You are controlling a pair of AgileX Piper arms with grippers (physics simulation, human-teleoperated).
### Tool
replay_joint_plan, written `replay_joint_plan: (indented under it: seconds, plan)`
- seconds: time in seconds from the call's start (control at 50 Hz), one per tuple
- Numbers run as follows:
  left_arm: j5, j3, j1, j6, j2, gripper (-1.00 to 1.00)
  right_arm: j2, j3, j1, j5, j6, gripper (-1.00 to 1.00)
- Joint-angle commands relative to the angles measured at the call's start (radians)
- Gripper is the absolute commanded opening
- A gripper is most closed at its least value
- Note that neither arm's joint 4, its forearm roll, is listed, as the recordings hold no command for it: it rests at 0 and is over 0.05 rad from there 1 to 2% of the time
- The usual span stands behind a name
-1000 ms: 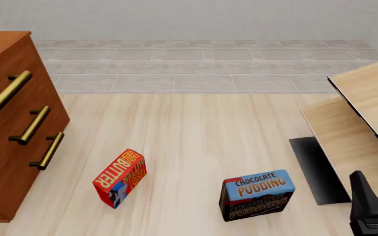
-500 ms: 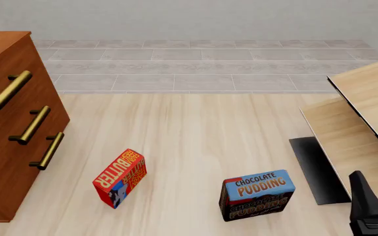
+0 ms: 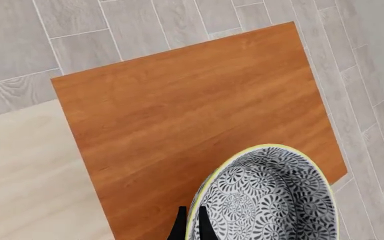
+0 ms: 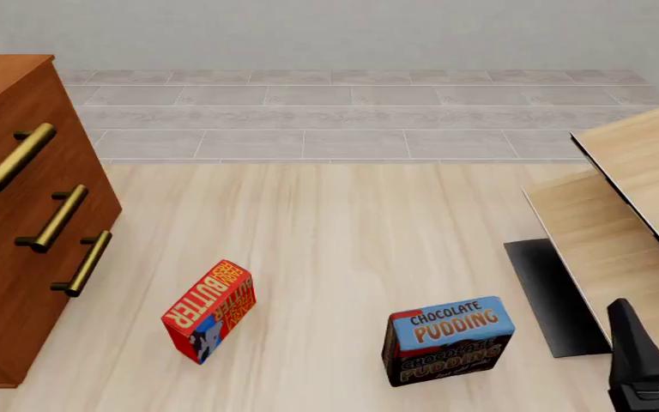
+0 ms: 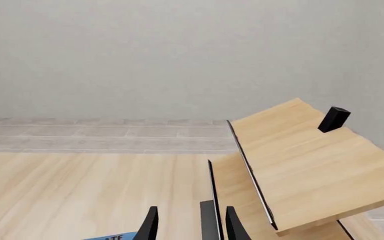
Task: Close the top drawer of the cabinet and put the bowl on top of it.
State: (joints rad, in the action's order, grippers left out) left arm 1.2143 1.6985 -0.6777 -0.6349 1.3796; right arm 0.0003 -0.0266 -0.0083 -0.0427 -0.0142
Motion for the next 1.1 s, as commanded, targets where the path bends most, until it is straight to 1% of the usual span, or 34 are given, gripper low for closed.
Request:
replay_joint_plan:
  seconds: [0.02, 0.18, 0.36, 0.46, 0.48, 0.5, 0.52, 0.54, 0.56, 0.58, 0.6, 0.62, 0.64, 0.66, 0.68, 0.7, 0.72, 0.8, 0.84, 0.94, 1.04, 1.06, 1.1]
  plan:
    - [-0.007, -0.013, -0.015, 0.017, -0.003, -1.0, 0.0, -0.001, 0.0, 0.001, -0.001, 1.0]
    - [-0.029, -0.045, -0.024, 0.03, -0.002, -1.0, 0.0, -0.001, -0.002, 0.0, 0.002, 1.0]
    - [-0.038, -0.06, -0.034, 0.04, 0.0, -1.0, 0.0, -0.001, -0.003, -0.001, 0.003, 1.0]
    - [-0.04, -0.039, -0.041, 0.042, -0.004, -1.0, 0.0, 0.003, -0.002, -0.005, 0.004, 1.0]
    - [-0.046, -0.026, -0.062, 0.046, -0.008, -1.0, 0.0, 0.005, -0.002, -0.007, 0.003, 1.0]
    - [-0.046, -0.026, -0.062, 0.046, -0.008, -1.0, 0.0, 0.005, -0.002, -0.007, 0.003, 1.0]
    - [-0.047, -0.026, -0.09, 0.043, -0.018, -1.0, 0.0, 0.006, -0.002, -0.008, 0.003, 1.0]
    - [-0.047, -0.026, -0.09, 0.043, -0.018, -1.0, 0.0, 0.006, -0.002, -0.008, 0.003, 1.0]
    - [-0.051, -0.026, -0.06, 0.035, -0.018, -1.0, 0.0, 0.006, -0.002, -0.008, 0.003, 1.0]
    - [-0.049, -0.004, -0.08, 0.06, -0.016, 1.0, 0.0, 0.005, -0.002, -0.008, 0.003, 1.0]
    - [-0.053, -0.002, -0.078, 0.048, -0.022, 1.0, 0.0, 0.005, -0.002, -0.008, 0.003, 1.0]
    - [-0.05, -0.002, -0.048, 0.043, -0.02, 1.0, 0.0, 0.005, -0.002, -0.008, 0.003, 1.0]
    - [-0.047, -0.001, -0.075, 0.049, -0.02, 1.0, 0.0, 0.005, -0.003, -0.007, 0.003, 1.0]
    - [-0.048, -0.003, -0.07, 0.044, -0.022, 1.0, 0.0, 0.004, -0.003, -0.007, 0.003, 1.0]
    - [-0.053, -0.005, -0.044, 0.034, -0.024, 1.0, 0.0, 0.004, -0.003, -0.006, 0.003, 1.0]
    - [-0.053, -0.005, -0.044, 0.034, -0.024, 1.0, 0.0, 0.004, -0.003, -0.006, 0.003, 1.0]
    - [-0.049, -0.004, -0.064, 0.04, -0.025, 1.0, 0.0, 0.003, -0.002, -0.006, 0.003, 1.0]
    - [-0.049, -0.01, -0.058, 0.033, -0.028, 1.0, 0.0, 0.0, -0.002, -0.004, 0.002, 1.0]
    - [-0.048, -0.009, -0.072, 0.037, -0.03, 1.0, 0.0, 0.0, -0.003, -0.004, 0.002, 1.0]
    - [-0.05, -0.014, -0.061, 0.028, -0.041, 1.0, 0.0, 0.003, -0.003, -0.007, 0.002, 1.0]
    - [-0.043, 0.006, -0.077, 0.032, -0.039, 1.0, 0.0, 0.0, -0.002, -0.004, 0.001, 1.0]
    - [-0.041, 0.016, -0.067, 0.024, -0.04, 1.0, 0.0, -0.001, -0.002, -0.004, 0.001, 1.0]
    - [-0.032, 0.028, -0.075, 0.022, -0.04, 1.0, 0.0, -0.002, -0.002, -0.003, 0.001, 1.0]
